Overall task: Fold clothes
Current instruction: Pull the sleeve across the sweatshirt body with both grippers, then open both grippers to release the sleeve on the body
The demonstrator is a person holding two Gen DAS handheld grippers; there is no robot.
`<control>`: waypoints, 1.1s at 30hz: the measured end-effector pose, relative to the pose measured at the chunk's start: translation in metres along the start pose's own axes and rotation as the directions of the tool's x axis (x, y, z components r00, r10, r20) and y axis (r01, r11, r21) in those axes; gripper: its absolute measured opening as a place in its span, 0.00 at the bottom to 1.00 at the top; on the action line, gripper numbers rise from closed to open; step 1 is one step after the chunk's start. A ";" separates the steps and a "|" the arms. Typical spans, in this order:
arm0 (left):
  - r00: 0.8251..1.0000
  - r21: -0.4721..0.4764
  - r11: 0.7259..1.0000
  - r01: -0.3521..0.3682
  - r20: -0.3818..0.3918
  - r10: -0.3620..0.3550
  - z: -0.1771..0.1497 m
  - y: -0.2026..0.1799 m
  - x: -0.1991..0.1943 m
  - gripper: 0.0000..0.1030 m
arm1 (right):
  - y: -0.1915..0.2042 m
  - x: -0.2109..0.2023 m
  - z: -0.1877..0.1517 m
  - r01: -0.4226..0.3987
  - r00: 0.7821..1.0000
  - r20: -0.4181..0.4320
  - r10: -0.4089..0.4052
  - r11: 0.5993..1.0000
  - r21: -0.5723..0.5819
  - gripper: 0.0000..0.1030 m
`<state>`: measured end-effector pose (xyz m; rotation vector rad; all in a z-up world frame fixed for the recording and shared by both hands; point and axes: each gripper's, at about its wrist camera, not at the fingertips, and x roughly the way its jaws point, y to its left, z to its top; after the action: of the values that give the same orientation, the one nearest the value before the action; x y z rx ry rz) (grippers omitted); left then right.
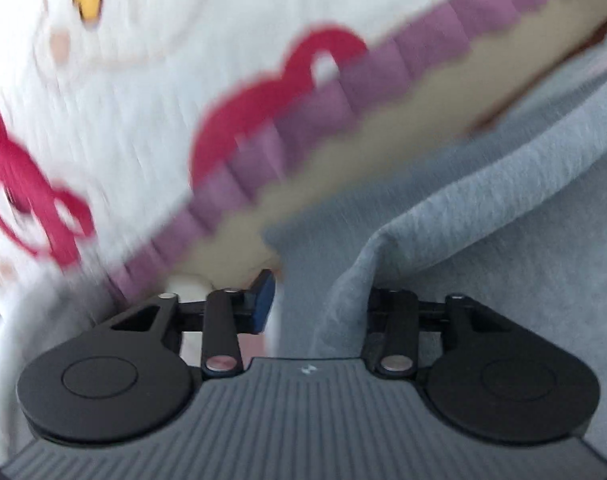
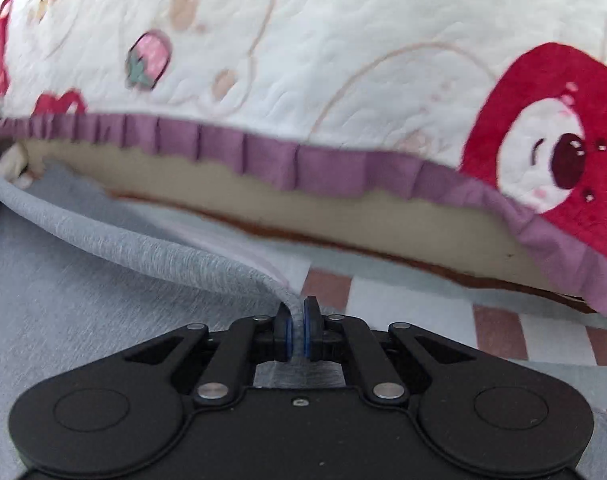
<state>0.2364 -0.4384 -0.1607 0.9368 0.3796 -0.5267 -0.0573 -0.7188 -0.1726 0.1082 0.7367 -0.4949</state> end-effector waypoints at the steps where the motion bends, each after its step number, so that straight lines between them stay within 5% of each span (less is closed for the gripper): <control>1: 1.000 0.016 1.000 0.007 0.005 -0.007 0.004 -0.001 0.009 0.51 | -0.001 0.011 0.002 0.015 1.000 -0.025 -0.015 1.000 0.003 0.04; 6: 0.989 0.064 0.990 0.126 -0.090 -0.120 0.000 -0.007 0.062 0.52 | -0.016 0.054 0.000 0.043 0.990 -0.139 -0.035 0.997 0.060 0.04; 11: 0.967 0.043 0.971 0.235 -0.116 -0.229 -0.010 0.023 0.073 0.52 | -0.008 0.053 -0.004 0.064 0.990 -0.127 -0.066 0.998 -0.020 0.05; 17: 0.981 0.154 0.975 0.160 -0.134 -0.140 -0.011 0.043 0.073 0.52 | -0.008 0.057 -0.005 0.074 0.989 -0.131 -0.075 0.997 -0.009 0.06; 20: 0.981 0.027 0.998 0.050 -0.190 -0.044 -0.023 0.068 0.085 0.35 | -0.011 0.062 -0.010 0.056 0.988 -0.143 -0.054 0.998 0.008 0.06; 23: 0.967 -0.201 0.974 0.101 -0.210 -0.144 -0.056 0.093 0.092 0.31 | -0.022 0.060 -0.022 -0.001 0.997 -0.077 0.005 0.999 0.049 0.07; 26: 0.961 -0.249 0.951 0.186 -0.157 -0.229 -0.079 0.086 0.074 0.33 | -0.033 0.057 -0.023 -0.043 0.996 -0.073 0.051 0.994 0.104 0.12; 28: 0.963 -0.249 0.948 0.198 -0.133 -0.236 -0.089 0.081 0.068 0.47 | -0.032 0.057 -0.022 -0.047 0.996 -0.076 0.055 0.994 0.102 0.14; 31: 0.963 -0.328 0.924 0.197 -0.114 -0.245 -0.095 0.081 0.070 0.48 | -0.027 0.056 -0.021 -0.040 0.996 -0.074 0.047 0.996 0.084 0.14; 33: 0.959 -0.407 0.890 0.206 -0.098 -0.267 -0.098 0.079 0.073 0.48 | -0.020 0.046 -0.018 -0.033 0.999 -0.032 0.035 0.998 0.045 0.03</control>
<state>0.3333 -0.3371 -0.1999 0.5416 0.7177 -0.5769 -0.0488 -0.7500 -0.2155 0.1707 0.7545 -0.4781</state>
